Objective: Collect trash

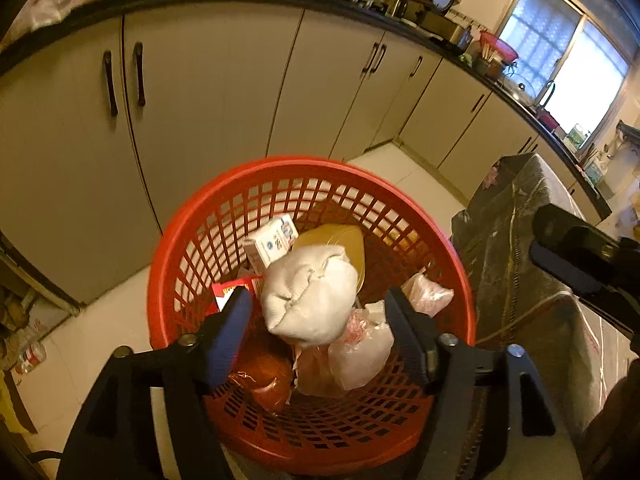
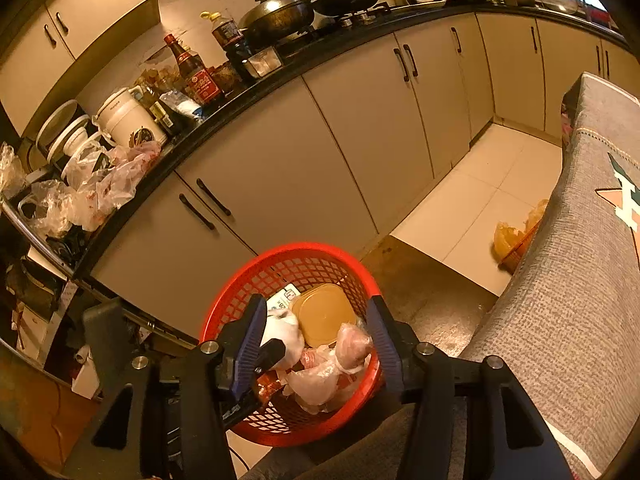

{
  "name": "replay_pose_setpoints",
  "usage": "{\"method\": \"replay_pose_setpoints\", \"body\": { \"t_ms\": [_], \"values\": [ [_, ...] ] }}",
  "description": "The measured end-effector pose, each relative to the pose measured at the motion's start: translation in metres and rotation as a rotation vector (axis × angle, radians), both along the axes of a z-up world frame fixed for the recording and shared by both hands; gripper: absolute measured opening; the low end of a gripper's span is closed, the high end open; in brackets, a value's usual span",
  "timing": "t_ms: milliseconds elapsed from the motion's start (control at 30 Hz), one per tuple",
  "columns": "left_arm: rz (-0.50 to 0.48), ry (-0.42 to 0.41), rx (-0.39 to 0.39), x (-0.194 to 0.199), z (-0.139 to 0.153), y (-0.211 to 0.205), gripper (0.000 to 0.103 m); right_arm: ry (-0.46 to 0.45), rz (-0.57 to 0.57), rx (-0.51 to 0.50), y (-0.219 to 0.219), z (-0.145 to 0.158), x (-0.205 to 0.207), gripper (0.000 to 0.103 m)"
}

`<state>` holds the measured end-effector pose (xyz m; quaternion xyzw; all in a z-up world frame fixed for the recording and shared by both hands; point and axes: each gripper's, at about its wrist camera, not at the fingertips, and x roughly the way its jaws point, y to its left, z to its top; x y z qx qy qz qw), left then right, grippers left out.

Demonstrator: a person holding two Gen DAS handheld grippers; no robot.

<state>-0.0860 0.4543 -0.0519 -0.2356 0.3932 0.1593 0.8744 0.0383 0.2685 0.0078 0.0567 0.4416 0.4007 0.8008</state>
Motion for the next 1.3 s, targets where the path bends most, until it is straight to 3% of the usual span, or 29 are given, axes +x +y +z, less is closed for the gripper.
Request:
{"method": "replay_pose_setpoints", "body": {
  "t_ms": [200,333,567,633,767,833,1000,1167,1300],
  "values": [
    [-0.004,-0.035,0.041,-0.011,0.015,-0.002,0.075,-0.003,-0.023,0.024,-0.006,0.001,0.002,0.062],
    [0.056,-0.092,0.082,-0.032,0.029,-0.002,0.078,0.013,-0.065,0.035,-0.012,0.0,0.007,0.062],
    [0.295,-0.242,0.352,-0.094,0.072,-0.009,0.099,0.032,-0.131,0.031,-0.02,-0.001,0.012,0.066],
    [0.35,-0.241,0.436,-0.108,0.087,-0.012,0.101,0.026,-0.152,0.017,-0.021,0.0,0.012,0.069],
    [0.358,-0.234,0.521,-0.125,0.107,-0.014,0.102,-0.005,-0.175,-0.073,-0.025,0.006,0.002,0.074],
    [0.365,-0.25,0.561,-0.136,0.114,-0.02,0.103,-0.027,-0.184,-0.071,-0.036,0.016,-0.013,0.074],
    [0.352,-0.281,0.576,-0.152,0.129,-0.036,0.103,-0.15,-0.174,-0.04,-0.068,0.064,-0.071,0.083],
    [0.305,-0.33,0.497,-0.166,0.145,-0.055,0.103,-0.334,-0.199,-0.064,-0.102,0.094,-0.135,0.091],
    [0.273,-0.361,0.428,-0.178,0.154,-0.068,0.103,-0.385,-0.248,-0.058,-0.132,0.101,-0.172,0.091]
  ]
}}
